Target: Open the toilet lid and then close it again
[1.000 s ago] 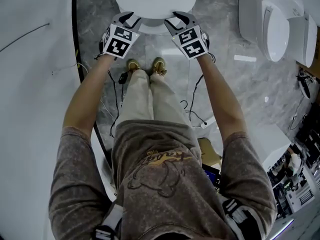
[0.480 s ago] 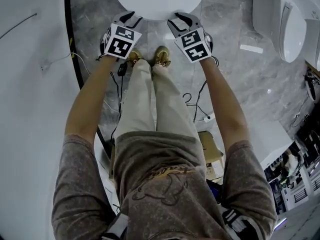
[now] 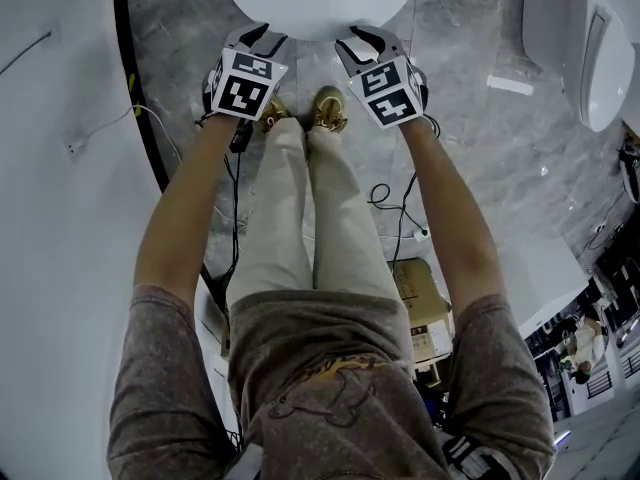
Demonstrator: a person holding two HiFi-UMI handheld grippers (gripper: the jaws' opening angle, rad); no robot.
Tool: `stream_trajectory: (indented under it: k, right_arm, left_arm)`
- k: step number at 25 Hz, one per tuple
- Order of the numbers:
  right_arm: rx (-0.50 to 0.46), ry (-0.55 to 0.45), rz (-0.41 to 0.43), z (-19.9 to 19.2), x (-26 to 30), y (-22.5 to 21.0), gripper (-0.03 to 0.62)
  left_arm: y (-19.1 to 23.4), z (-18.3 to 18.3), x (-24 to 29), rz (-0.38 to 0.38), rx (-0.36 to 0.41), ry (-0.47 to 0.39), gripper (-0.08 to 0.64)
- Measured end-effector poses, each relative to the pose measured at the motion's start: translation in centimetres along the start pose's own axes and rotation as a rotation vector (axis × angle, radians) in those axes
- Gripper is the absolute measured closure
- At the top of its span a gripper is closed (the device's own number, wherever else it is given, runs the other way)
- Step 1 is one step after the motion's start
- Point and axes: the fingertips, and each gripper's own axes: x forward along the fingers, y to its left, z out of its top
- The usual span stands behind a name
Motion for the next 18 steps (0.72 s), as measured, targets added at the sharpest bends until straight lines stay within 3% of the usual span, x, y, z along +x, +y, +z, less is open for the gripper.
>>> stream_trajectory:
  k: [7,11,18]
  right_arm:
    - [-0.045,0.032,0.004,-0.6,1.3,-0.3,0.467]
    - [-0.055,0.048,0.019,0.4,0.3,-0.4,0.486]
    - [0.046,-0.124,-0.073,8.4,-9.8,-2.0,0.486]
  left_arm:
    - [0.3,-0.2,1.0,0.025,-0.017,0.029,0.405]
    - [0.2,0.1,0.1,-0.006,-0.041,0.049,0.405]
    - [-1.5,8.5,-10.1,0.003,-0.086,-0.137,0.405]
